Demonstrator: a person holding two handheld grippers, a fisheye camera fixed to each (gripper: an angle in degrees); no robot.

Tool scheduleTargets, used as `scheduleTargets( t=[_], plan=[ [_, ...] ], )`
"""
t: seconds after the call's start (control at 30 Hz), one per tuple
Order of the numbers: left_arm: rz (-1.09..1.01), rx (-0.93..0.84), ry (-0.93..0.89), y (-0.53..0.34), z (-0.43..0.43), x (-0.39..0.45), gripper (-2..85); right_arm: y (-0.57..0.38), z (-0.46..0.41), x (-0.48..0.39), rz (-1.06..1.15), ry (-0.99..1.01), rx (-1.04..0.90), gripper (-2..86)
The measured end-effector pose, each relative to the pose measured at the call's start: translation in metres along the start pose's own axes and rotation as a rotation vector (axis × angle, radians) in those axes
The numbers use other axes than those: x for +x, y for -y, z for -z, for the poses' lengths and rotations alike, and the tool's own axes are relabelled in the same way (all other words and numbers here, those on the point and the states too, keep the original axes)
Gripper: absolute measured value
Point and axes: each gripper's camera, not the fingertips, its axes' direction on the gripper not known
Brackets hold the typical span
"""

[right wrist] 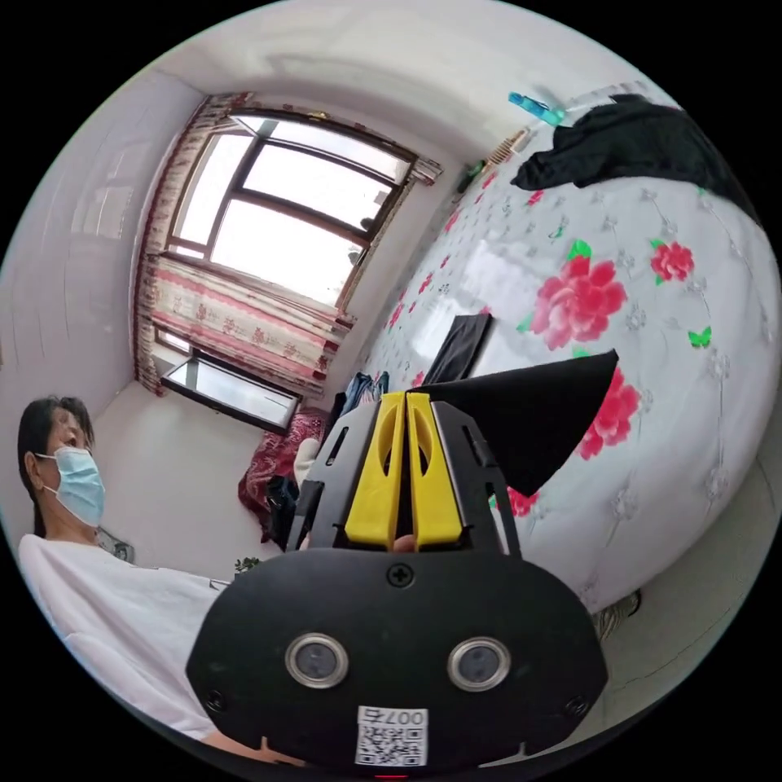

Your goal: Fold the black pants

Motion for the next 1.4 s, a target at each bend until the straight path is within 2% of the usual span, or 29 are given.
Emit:
scheduleTargets(
  t=[0.2,0.3,0.43,0.57,0.77,0.87,1.0,1.1,1.27,1.4],
  plan=[
    [0.045,0.066,0.016,0.056,-0.041,0.03,-1.0,0.041,-0.077,-0.061,0.099,-0.033,-0.013,-0.3],
    [0.047,0.058,0.056,0.101,-0.08,0.037,-0.9,0.079,-0.149,-0.084,0.145,-0.121,-0.074,-0.3],
    [0.071,0.024,0.189,0.17,-0.149,0.032,-0.9,0.137,-0.291,-0.094,0.159,-0.271,-0.221,-0.3],
    [0.138,-0.001,0.228,0.214,-0.202,0.008,-0.8,0.179,-0.44,-0.082,0.179,-0.458,-0.349,-0.2],
    [0.189,-0.01,0.269,0.254,-0.255,-0.027,3.1,0.204,-0.595,-0.053,0.199,-0.534,-0.488,1.0],
    [0.111,0.003,0.275,0.262,-0.268,-0.028,5.9,0.213,-0.625,-0.046,0.24,-0.516,-0.482,2.5],
    [0.019,0.026,0.253,0.254,-0.27,-0.024,7.1,0.225,-0.622,-0.047,0.309,-0.523,-0.432,3.8],
    [-0.064,0.035,0.214,0.233,-0.264,-0.013,7.3,0.227,-0.594,-0.043,0.318,-0.529,-0.382,4.6],
    [-0.164,0.161,0.318,0.174,-0.237,0.003,6.0,0.22,-0.512,-0.003,0.166,-0.49,-0.27,5.3],
    [-0.2,0.239,0.385,0.148,-0.213,-0.004,6.2,0.22,-0.492,0.02,0.134,-0.541,-0.279,5.2]
  ],
)
